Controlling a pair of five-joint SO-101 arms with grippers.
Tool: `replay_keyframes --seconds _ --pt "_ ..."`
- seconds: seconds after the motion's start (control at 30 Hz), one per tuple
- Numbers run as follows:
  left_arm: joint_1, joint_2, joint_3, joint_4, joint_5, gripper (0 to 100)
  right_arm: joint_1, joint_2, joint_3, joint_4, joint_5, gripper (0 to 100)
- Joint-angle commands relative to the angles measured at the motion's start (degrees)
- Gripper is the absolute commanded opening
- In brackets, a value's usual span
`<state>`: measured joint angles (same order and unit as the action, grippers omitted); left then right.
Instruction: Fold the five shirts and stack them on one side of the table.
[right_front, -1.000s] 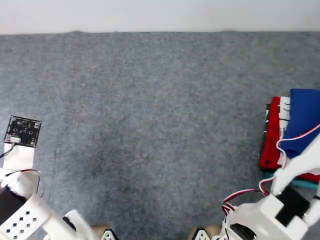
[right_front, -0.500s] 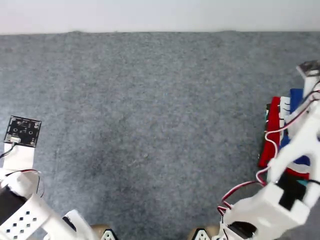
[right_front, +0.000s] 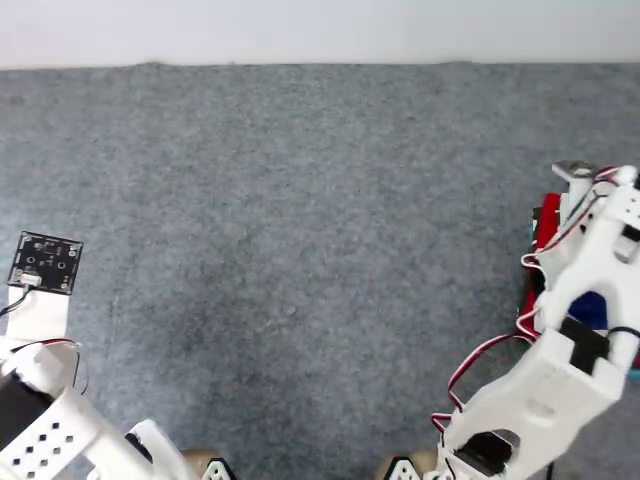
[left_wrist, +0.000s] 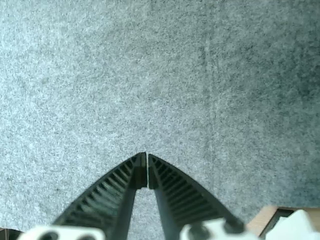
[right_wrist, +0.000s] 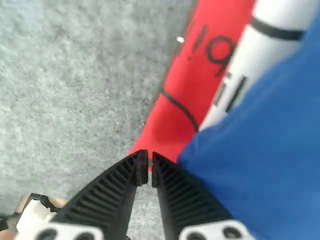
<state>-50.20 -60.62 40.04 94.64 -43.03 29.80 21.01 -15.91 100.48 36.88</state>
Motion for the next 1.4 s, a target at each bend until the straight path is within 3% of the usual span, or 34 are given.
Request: replay_keyframes --seconds 0.0,0.17,0.37,0.47,0.67,0.8,1.07,1.2,1.37 --pt "0.26 -0.70 -0.31 -0.70 -0.44 2 -1.19 -7.96 -2.81 2.33 -0.70 0.9" --pt "0.35 -0.70 -0.13 -0.44 -0.35 2 -4.18 -17.80 0.00 2.33 -0.70 0.9" --pt "0.44 -0.70 -0.22 3.52 0.00 2 -9.10 -30.73 13.45 2.33 -2.46 0.9" --pt "0.44 -0.70 -0.22 5.10 1.85 2 -11.65 -36.97 21.01 2.24 -8.79 0.9" --pt "1.14 -0.70 -0.75 4.92 19.52 2 -16.13 -47.25 31.38 2.15 -27.43 0.9" --pt "8.18 -0.70 -0.66 3.52 26.11 2 -16.84 -53.93 34.99 -0.92 -36.48 0.9" --pt "28.22 -0.70 6.81 -10.46 49.58 1 -16.84 -70.90 49.58 -16.75 -42.81 0.9" --pt "36.66 -0.70 13.76 -17.58 54.86 1 -16.92 -80.22 61.54 -25.27 -44.48 0.9" --pt "42.29 -0.70 19.56 -27.78 59.34 1 -19.21 -90.24 72.79 -30.73 -44.48 0.9"
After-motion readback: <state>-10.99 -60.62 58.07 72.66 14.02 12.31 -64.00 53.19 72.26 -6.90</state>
